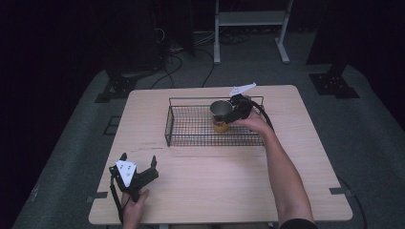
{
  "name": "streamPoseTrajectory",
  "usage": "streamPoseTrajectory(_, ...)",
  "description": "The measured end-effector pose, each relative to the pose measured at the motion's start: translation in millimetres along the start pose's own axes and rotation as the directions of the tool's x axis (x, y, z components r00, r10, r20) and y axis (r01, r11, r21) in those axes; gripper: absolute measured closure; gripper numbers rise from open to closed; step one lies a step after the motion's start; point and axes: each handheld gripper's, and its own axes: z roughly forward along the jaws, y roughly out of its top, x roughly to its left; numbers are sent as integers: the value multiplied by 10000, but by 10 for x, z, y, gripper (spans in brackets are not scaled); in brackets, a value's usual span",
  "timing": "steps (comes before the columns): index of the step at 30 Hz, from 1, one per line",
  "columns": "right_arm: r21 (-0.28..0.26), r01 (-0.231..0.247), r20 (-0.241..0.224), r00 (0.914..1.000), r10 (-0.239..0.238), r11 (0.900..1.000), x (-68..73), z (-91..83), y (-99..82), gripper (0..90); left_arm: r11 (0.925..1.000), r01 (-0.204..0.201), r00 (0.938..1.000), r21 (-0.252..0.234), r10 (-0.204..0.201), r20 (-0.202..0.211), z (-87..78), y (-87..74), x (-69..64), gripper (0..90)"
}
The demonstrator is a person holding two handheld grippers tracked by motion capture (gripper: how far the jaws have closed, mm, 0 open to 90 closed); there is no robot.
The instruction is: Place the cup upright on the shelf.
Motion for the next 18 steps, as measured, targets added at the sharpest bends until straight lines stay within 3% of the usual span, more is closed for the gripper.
streamPoseTrajectory(18, -20, -328, -62, 9994, 328, 9995, -16, -156, -11, 0, 10000, -36, 10000, 14, 36, -16, 0, 0, -4, 0)
